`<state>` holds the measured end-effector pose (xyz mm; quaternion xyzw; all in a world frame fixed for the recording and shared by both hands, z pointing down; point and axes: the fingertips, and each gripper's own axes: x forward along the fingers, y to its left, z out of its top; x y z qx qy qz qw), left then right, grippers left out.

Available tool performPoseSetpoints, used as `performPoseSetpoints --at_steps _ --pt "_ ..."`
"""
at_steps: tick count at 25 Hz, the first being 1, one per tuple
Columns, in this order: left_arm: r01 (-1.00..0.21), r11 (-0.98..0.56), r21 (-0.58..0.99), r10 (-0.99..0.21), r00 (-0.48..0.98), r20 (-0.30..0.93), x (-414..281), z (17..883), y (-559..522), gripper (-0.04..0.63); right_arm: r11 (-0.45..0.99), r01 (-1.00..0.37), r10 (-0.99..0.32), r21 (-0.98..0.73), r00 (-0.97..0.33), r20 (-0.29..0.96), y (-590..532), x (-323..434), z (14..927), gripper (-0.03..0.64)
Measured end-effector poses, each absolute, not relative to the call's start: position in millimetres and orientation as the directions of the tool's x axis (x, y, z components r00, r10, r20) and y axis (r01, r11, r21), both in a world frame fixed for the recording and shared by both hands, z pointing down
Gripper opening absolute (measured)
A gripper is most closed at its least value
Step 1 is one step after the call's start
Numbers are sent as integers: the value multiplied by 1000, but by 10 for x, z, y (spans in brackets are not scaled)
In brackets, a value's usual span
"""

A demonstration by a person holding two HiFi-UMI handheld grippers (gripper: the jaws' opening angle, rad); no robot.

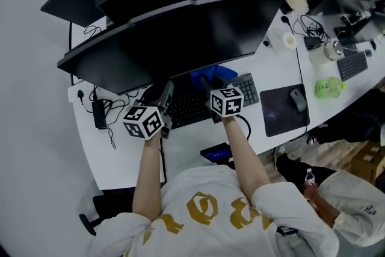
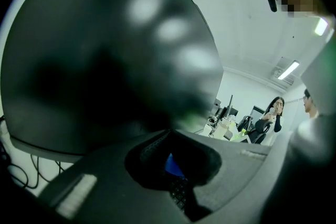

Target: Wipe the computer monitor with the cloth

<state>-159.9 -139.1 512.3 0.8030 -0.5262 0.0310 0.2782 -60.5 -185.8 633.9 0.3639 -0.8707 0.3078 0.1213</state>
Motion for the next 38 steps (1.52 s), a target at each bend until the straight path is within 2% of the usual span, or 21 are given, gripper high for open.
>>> performPoseSetpoints --at_steps 38 --pt "-880 -170 443 -894 327 306 -2899 5116 -669 0 676 -604 -426 -422 -788 445 -1142 -1959 6330 97"
